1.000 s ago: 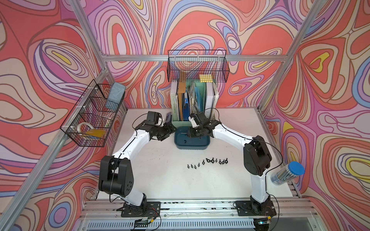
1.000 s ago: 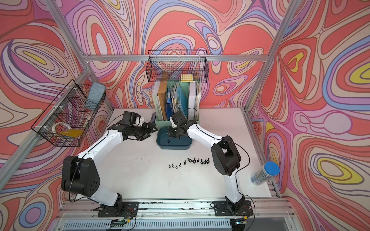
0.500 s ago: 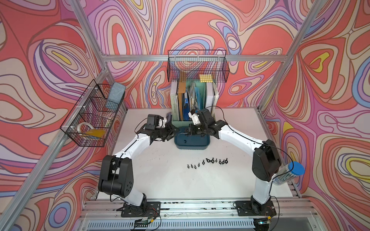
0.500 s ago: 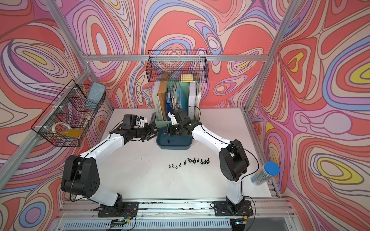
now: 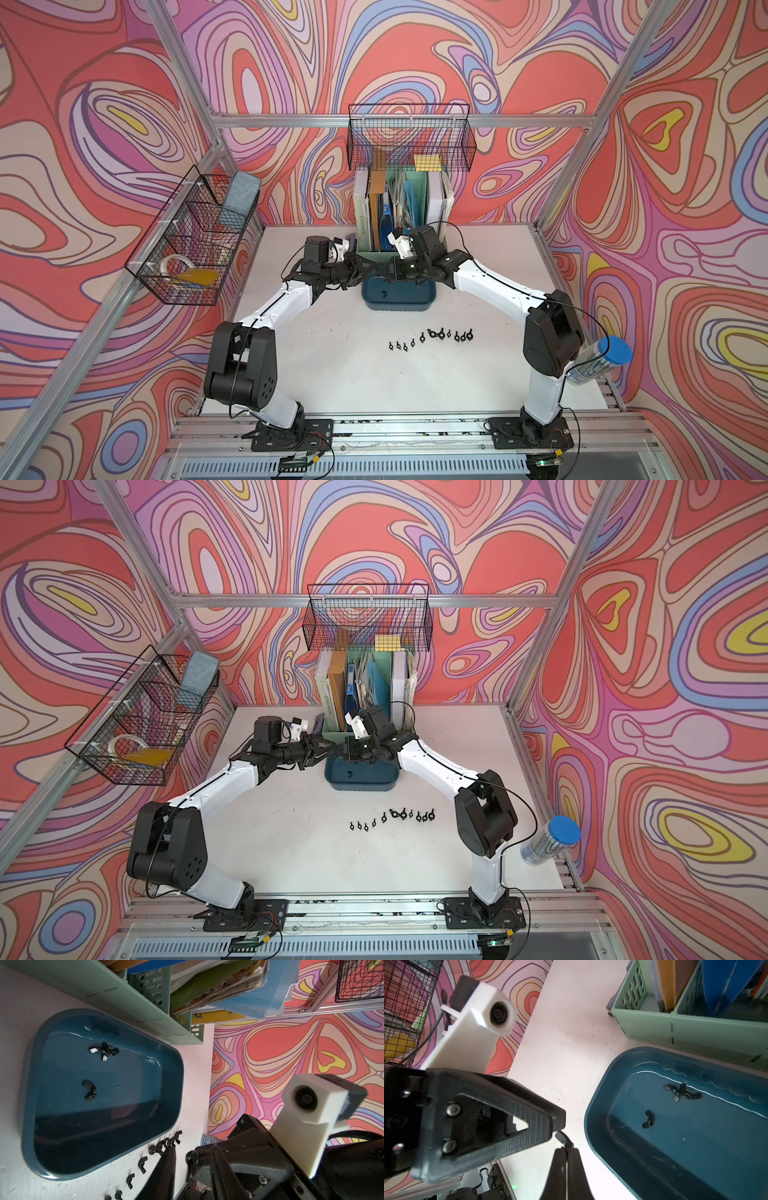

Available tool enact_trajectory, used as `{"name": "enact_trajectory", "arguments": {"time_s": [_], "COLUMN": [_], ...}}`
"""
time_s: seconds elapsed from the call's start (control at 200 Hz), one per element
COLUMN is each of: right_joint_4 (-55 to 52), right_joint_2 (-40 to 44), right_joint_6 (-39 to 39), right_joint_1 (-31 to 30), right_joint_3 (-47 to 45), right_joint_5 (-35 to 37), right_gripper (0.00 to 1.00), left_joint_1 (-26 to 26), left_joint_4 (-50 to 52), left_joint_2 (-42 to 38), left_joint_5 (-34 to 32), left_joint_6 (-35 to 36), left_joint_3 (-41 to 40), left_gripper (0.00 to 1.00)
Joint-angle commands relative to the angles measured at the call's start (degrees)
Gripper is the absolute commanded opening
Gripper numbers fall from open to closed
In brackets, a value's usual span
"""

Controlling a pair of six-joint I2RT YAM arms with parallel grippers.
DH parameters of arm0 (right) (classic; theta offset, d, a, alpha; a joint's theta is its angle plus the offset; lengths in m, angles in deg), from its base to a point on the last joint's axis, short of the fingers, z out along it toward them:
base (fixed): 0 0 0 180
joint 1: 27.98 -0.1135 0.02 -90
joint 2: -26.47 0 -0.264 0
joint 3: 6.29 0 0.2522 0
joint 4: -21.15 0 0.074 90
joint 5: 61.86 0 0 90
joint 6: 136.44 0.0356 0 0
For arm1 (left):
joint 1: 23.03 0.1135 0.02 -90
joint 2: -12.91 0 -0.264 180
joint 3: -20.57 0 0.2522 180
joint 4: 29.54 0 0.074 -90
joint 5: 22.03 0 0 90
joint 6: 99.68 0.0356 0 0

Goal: Take out the wing nut from the storage box
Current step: Pick up the wing nut from the storage box, then place the wing nut at the center of the board.

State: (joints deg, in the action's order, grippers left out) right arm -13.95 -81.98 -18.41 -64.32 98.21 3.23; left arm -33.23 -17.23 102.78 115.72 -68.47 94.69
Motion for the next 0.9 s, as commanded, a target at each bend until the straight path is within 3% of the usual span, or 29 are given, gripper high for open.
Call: {"name": "enact_trajectory", "arguments": {"time_s": [0.0,0.06,0.466,0.771,0.891], "right_joint_4": [0.8,0.7,0.2,0.0,-0.1], "right_joint_2": [-0.6,-0.8,-2.2,-2.6,-2.6], "right_joint_6": [0.5,0.5,0.3,0.1,0.2], "right_joint_1": [-0.1,-0.1,0.0,0.0,-0.1], "right_joint_3": [0.6,0.7,2.2,2.6,2.5], "right_joint_5": [-1.3,-1.3,-1.4,-1.3,-1.2], "right_gripper": [0.0,0.0,0.0,0.0,0.0], "left_joint_1": [0.0,0.0,-0.2,-0.9,-1.1], "left_joint_4": [-3.1,-4.3,-4.3,-4.2,-3.5], "left_joint_2": [1.2,1.6,2.5,3.0,2.8], "left_joint_5": [1.6,2.2,2.4,2.6,2.3], "left_joint_6": [-1.0,-1.6,-1.4,-1.0,-0.6], "left_joint_3": [-0.6,-0.6,-1.2,-1.0,-0.9], "left_gripper": [0.29,0.22,0.2,0.13,0.0]}}
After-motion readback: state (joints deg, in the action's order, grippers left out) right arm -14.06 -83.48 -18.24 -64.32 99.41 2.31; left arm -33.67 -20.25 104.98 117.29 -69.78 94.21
